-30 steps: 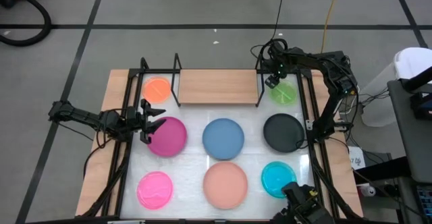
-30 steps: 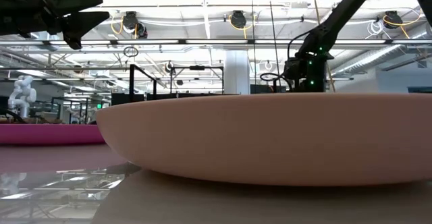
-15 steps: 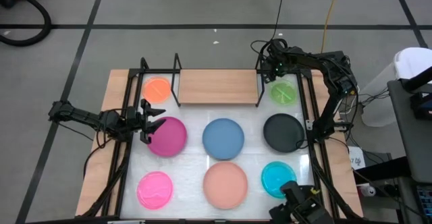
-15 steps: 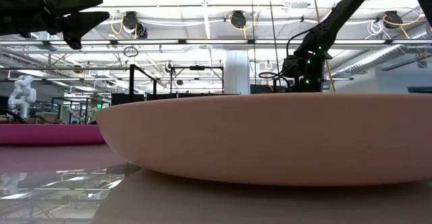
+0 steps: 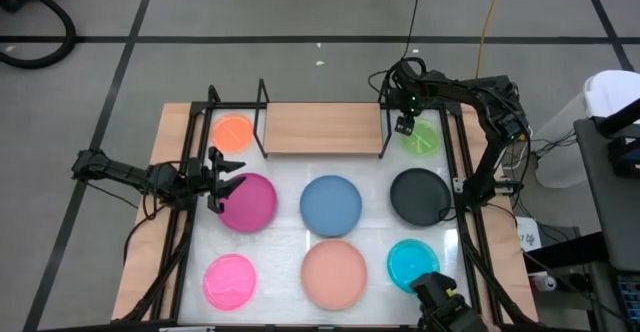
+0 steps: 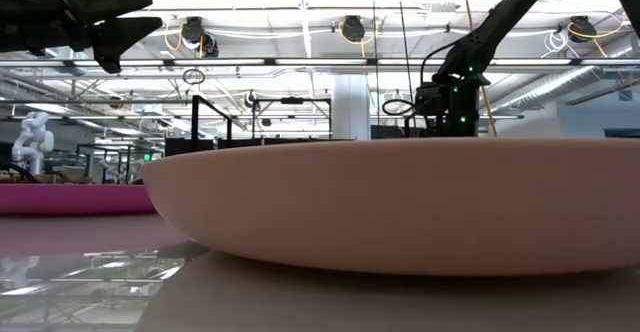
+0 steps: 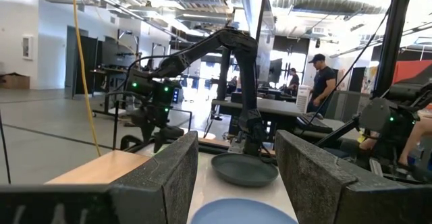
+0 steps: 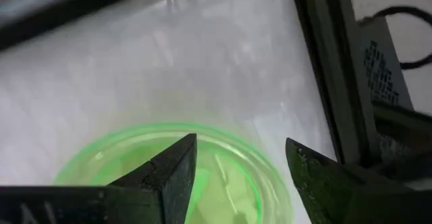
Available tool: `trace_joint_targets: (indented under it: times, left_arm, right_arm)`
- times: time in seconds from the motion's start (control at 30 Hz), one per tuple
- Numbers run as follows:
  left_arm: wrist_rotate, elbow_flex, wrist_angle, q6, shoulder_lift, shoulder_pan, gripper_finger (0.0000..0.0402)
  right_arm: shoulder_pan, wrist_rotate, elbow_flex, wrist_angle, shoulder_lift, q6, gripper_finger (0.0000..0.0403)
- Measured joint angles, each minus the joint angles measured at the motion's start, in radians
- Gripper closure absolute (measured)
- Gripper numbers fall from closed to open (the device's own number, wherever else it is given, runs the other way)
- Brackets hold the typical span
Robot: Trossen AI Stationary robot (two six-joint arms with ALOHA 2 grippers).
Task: Place and stack plates onto a shelf
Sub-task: Put the green plate on the shelf
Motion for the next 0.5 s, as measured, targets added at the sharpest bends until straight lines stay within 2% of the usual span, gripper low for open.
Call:
trace_joint_targets:
  times: [0.1,0.27,0.5]
  left_arm:
    - [0.0,0.0,0.0,0.0,0.0,0.0,0.0199]
    - [0.0,0.0,0.0,0.0,0.0,0.0,0.0199]
    - [0.0,0.0,0.0,0.0,0.0,0.0,0.0199]
  right_arm:
    - [-0.008,0.003,0.0,-0.031,0.0,0.015,0.0198]
    - [-0.026,0.078,0.0,-0.047,0.0,0.031,0.0219]
    - [-0.1,0.079,0.0,-0.032,0.0,0.192,0.0244]
